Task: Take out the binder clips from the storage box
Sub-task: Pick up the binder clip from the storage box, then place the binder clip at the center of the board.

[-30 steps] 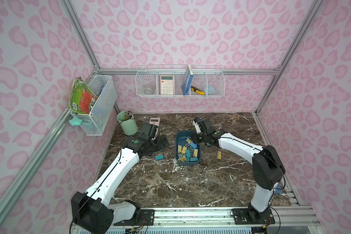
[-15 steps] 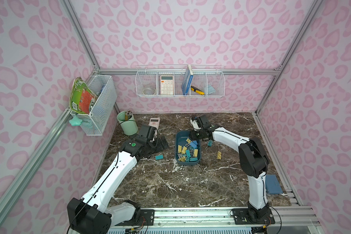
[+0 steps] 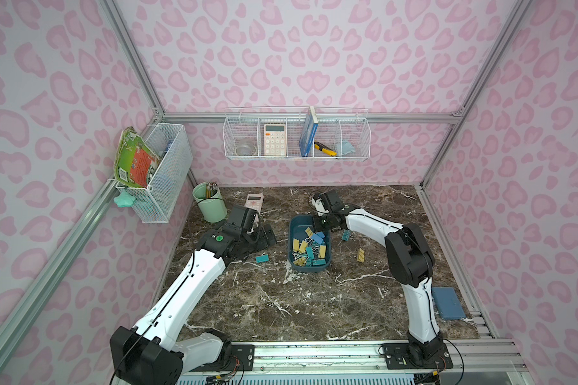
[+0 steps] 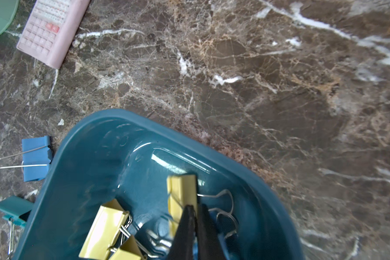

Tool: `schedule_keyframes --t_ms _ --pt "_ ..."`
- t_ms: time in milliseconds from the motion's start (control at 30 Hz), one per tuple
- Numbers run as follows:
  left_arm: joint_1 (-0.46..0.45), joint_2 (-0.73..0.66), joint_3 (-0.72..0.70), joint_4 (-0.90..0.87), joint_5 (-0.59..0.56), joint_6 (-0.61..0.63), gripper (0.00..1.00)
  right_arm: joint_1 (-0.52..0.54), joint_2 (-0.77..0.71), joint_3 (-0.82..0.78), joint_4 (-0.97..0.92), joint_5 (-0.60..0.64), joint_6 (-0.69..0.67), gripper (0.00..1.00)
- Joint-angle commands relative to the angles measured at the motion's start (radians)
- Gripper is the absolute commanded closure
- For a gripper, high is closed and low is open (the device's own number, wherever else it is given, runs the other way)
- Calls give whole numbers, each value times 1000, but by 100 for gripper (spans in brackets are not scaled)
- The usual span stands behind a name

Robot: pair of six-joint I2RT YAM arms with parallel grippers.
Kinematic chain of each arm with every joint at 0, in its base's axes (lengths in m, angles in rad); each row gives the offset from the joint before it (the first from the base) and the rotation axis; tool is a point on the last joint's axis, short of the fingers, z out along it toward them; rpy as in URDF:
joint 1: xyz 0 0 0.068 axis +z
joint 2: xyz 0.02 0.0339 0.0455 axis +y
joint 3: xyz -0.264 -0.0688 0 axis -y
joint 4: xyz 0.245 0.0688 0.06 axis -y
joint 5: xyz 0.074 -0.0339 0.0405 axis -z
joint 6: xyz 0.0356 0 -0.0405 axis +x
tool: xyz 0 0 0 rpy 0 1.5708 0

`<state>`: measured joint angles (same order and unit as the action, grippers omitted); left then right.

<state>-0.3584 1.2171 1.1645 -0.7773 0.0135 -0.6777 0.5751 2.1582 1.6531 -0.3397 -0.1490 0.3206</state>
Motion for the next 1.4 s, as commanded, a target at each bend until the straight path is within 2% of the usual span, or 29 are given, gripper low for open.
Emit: schedule_keyframes --t_ms 0,400,600,733,867,1000,1367 --pt "1 -1 4 -11 -4 11 1 -2 -31 -7 -1 -28 11 100" --pt "1 53 15 26 14 23 1 -21 -271 -131 72 -132 66 100" --pt "-10 120 47 51 76 45 1 -98 -404 -236 135 -153 104 100" --pt "-35 170 76 70 112 62 1 -193 -470 -360 193 -138 127 100" --pt "-64 216 109 69 124 72 1 -291 -469 -429 234 -143 149 100" --pt "-77 245 130 70 135 69 1 -352 -406 -432 266 -159 160 100" --pt "-106 278 153 56 145 49 1 -400 -188 -336 315 -173 209 100"
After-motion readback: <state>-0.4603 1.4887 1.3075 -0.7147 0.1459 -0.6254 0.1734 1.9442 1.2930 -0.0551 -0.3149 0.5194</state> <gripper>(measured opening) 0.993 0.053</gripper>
